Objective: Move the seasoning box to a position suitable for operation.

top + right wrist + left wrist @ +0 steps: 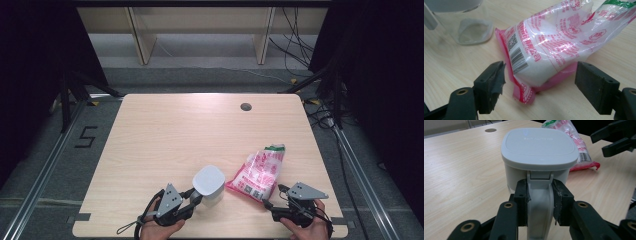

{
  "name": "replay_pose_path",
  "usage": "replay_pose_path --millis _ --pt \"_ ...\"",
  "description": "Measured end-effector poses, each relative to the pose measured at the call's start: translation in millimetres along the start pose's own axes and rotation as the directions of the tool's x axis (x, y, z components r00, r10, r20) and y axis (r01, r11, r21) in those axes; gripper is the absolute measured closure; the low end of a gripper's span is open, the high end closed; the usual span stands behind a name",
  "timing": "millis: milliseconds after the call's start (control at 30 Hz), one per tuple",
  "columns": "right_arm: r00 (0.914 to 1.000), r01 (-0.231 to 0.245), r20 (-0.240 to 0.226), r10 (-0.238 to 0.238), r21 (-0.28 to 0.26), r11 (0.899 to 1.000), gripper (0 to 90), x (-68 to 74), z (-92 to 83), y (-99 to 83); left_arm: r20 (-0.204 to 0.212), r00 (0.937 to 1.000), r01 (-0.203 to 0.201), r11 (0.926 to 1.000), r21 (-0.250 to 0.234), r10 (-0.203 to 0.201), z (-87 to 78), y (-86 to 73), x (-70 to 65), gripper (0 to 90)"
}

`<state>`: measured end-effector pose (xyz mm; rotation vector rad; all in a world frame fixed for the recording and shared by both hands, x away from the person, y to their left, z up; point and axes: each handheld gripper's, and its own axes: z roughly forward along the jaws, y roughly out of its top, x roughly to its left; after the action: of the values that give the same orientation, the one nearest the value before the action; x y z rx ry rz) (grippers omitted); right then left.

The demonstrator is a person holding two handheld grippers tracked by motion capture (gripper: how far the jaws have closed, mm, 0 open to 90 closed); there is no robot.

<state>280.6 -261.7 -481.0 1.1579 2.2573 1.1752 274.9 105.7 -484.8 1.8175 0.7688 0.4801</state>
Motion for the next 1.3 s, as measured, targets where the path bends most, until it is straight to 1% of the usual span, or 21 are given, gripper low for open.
replay_pose_path --millis 33,100,133,200,233,300,333,367,500,533,667,700,833,867,933,1000,1067,1100,1133,1167,1300 --pt "1.0 -0.003 -0.002 0.003 -0.001 1.0 24.8 0.1 0.0 0.0 -0.009 0.9993 -0.036 0.9993 0.004 0.036 0.7 1.0 2.3 68.3" --pt "1.0 -0.001 0.001 0.001 0.009 1.0 24.8 -0.3 -0.8 0.2 -0.023 0.9994 -0.027 0.9996 -0.005 0.027 4.1 1.0 3.5 68.3" --pt "1.0 -0.001 0.001 0.001 0.009 1.0 24.8 -0.4 -0.7 0.2 -0.03 0.9987 -0.041 0.9992 0.003 0.041 5.1 2.2 5.6 68.3" --pt "0.9997 0.025 0.001 -0.025 0.002 1.0 24.8 -3.1 0.1 0.6 -0.048 0.9987 -0.018 0.9998 -0.002 0.018 9.7 3.1 6.7 68.3" --pt "0.9997 0.022 0.002 -0.022 0.006 1.0 24.8 -2.7 0.1 0.6 -0.051 0.9986 -0.019 0.9997 -0.018 0.018 13.2 3.3 7.7 68.3" --pt "0.9997 0.022 0.01 -0.022 0.001 1.0 24.8 -2.2 0.0 0.4 -0.06 0.9979 -0.027 0.9996 -0.007 0.026 15.7 5.6 9.9 68.3" --pt "0.9996 0.026 -0.009 -0.026 0.005 1.0 24.8 -3.4 0.5 0.5 -0.069 0.9969 -0.039 0.9992 0.001 0.039 16.2 6.6 11.6 68.3" --pt "0.9993 0.035 -0.01 -0.035 0.008 0.999 24.8 -3.7 0.6 0.7 -0.07 0.9972 -0.028 0.9996 -0.008 0.027 18.3 6.7 12.0 68.3" --pt "0.9995 0.032 0.004 -0.032 0.002 0.999 24.8 -3.4 0.4 0.6 -0.074 0.9968 -0.03 0.9993 -0.02 0.028 23.2 7.1 16.9 68.3" --pt "0.9995 0.032 0.004 -0.032 0.001 0.999 24.8 -3.3 0.3 0.6 -0.081 0.9959 -0.041 0.9992 -0.004 0.04 23.1 8.4 19.0 68.3" --pt "0.9996 0.025 0.014 -0.025 0.003 1.0 24.8 -2.5 0.6 0.2 -0.091 0.9956 -0.024 0.9996 -0.018 0.023 29.5 10.1 26.6 68.3" --pt "0.9991 0.039 0.015 -0.039 0.0 0.999 24.8 -3.6 0.7 0.5 -0.085 0.9961 -0.026 0.9993 -0.025 0.024 31.7 10.4 28.7 68.3" --pt "0.9997 0.024 -0.008 -0.024 0.006 1.0 24.8 -4.1 1.7 0.2 -0.093 0.9943 -0.054 0.9984 -0.018 0.052 37.6 13.6 36.3 68.3" --pt "0.9997 0.024 -0.004 -0.024 0.004 1.0 24.8 -3.7 1.9 0.1 -0.091 0.9954 -0.031 0.9993 -0.02 0.029 39.4 13.6 36.5 68.3" --pt "0.9997 0.023 0.004 -0.024 0.005 1.0 24.8 -3.3 1.3 0.1 -0.082 0.9957 -0.047 0.9984 -0.03 0.044 41.9 14.7 40.4 68.3" --pt "0.9996 0.025 -0.01 -0.025 0.007 1.0 24.8 -4.2 1.6 0.2 -0.083 0.9961 -0.032 0.9992 -0.024 0.03 42.6 14.7 41.0 68.3" --pt "0.9995 0.029 -0.015 -0.029 0.014 0.999 24.8 -4.6 1.5 0.5 -0.079 0.995 -0.063 0.9977 -0.022 0.061 43.5 15.9 44.8 68.3" --pt "0.9997 0.023 0.003 -0.023 0.012 1.0 24.8 -3.4 1.5 0.1 -0.071 0.996 -0.058 0.9977 -0.036 0.055 45.4 15.9 45.2 68.3" --pt "1.0 -0.007 0.0 0.007 0.014 1.0 24.8 -0.5 1.8 -0.5 -0.075 0.9969 -0.026 0.9994 -0.024 0.024 45.2 15.8 44.0 68.3" --pt "1.0 0.006 0.007 -0.006 0.014 1.0 24.8 -1.1 1.4 0.0 -0.065 0.997 -0.044 0.9988 -0.021 0.043 45.6 16.7 46.8 68.3" --pt "1.0 0.003 0.005 -0.003 0.015 1.0 24.8 -0.7 1.7 0.0 -0.047 0.9977 -0.049 0.9986 -0.022 0.048 48.1 17.1 52.4 68.1"
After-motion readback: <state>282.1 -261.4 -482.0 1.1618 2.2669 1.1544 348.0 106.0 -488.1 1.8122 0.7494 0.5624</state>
